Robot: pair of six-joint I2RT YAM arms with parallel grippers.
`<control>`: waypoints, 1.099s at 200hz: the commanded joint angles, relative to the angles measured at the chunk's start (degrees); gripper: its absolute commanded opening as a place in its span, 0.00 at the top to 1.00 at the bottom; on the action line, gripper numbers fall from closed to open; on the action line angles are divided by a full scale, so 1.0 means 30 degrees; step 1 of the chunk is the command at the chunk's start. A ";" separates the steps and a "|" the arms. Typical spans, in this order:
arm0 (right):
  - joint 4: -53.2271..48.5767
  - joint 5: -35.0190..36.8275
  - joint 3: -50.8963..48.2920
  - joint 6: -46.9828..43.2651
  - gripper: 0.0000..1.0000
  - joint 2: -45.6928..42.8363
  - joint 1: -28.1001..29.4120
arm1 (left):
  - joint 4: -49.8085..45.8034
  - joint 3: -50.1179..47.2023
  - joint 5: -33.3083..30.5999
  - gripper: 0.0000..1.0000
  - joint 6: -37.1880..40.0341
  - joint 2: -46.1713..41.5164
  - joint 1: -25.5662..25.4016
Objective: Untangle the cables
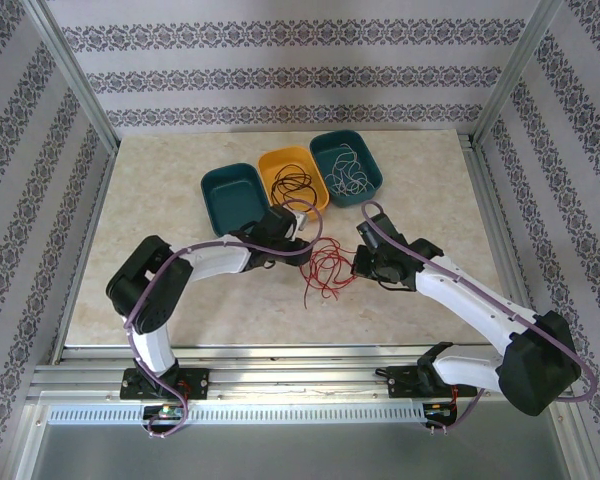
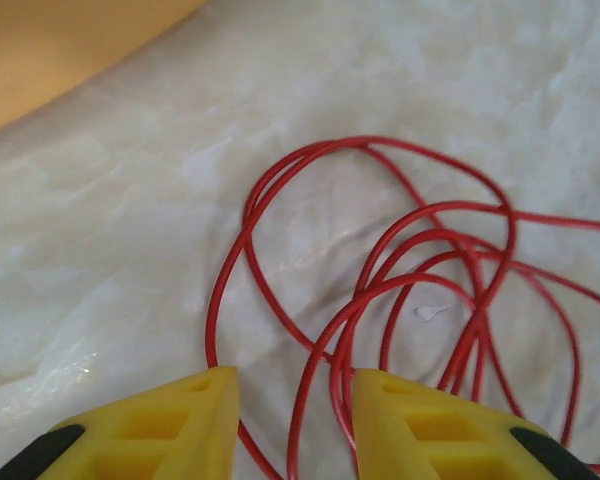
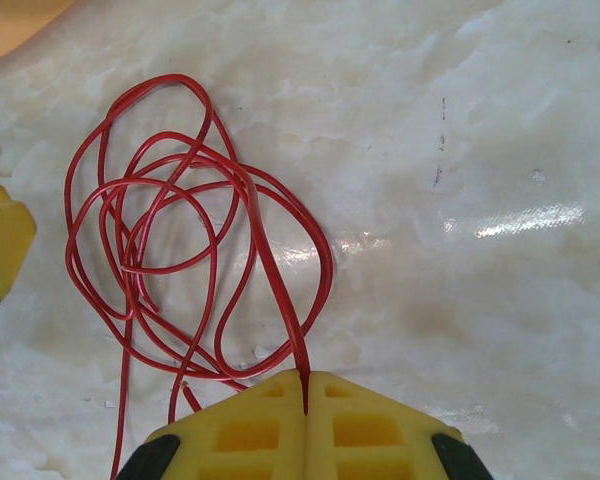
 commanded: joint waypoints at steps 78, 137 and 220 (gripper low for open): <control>-0.0338 0.0667 0.0267 -0.0510 0.99 -0.0269 -0.0195 | -0.3426 0.1667 -0.1285 0.67 0.2370 0.2072 -0.0993; -0.1137 0.1099 0.0407 -0.1168 0.99 -0.0683 -0.0981 | -0.3453 0.0628 -0.1659 0.95 0.1953 0.1379 -0.1081; -0.2487 0.1426 -0.0832 -0.1795 1.00 -0.2452 -0.3428 | -0.2597 -0.3682 -0.4111 1.00 0.0561 -0.4668 -0.0938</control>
